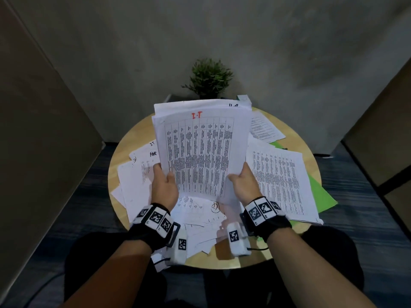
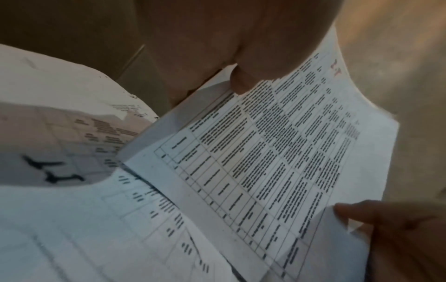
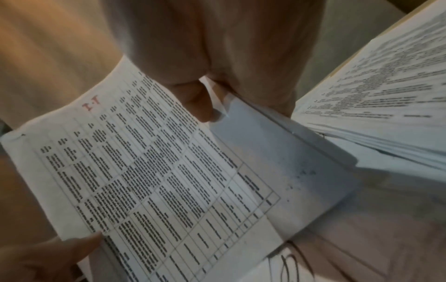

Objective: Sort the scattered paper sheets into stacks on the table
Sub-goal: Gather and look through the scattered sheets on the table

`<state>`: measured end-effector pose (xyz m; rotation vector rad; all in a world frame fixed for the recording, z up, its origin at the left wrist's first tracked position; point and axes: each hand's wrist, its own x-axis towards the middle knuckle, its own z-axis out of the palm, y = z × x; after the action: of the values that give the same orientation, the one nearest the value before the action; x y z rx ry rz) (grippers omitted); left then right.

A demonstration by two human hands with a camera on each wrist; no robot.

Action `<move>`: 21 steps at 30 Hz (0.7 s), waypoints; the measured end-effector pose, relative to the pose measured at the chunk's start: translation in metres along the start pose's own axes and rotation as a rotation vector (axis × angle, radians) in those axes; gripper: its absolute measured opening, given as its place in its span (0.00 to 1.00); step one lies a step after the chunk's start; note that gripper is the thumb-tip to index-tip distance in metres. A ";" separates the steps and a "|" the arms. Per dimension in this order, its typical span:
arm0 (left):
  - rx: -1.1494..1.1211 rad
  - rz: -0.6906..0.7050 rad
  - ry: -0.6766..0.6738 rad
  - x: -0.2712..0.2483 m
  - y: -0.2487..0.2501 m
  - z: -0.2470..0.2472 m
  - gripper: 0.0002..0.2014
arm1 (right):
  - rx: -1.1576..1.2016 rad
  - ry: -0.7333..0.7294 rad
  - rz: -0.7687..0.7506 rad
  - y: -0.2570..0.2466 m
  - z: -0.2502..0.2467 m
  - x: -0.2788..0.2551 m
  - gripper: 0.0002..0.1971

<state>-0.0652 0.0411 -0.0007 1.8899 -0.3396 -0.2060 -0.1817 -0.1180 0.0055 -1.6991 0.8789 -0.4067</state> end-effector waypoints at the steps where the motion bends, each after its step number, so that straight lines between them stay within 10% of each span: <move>1: 0.023 -0.001 0.011 0.000 0.002 0.003 0.12 | -0.004 0.019 0.005 0.002 -0.003 0.003 0.20; 12: -0.041 -0.022 -0.196 0.002 0.040 0.118 0.15 | -0.190 0.301 0.148 0.027 -0.126 0.030 0.15; 21: 0.348 -0.111 -0.483 -0.009 0.046 0.204 0.28 | -0.426 0.334 0.438 0.088 -0.178 0.070 0.21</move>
<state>-0.1418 -0.1520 -0.0260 2.1921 -0.6284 -0.7227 -0.2839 -0.2982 -0.0327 -1.7755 1.6371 -0.2129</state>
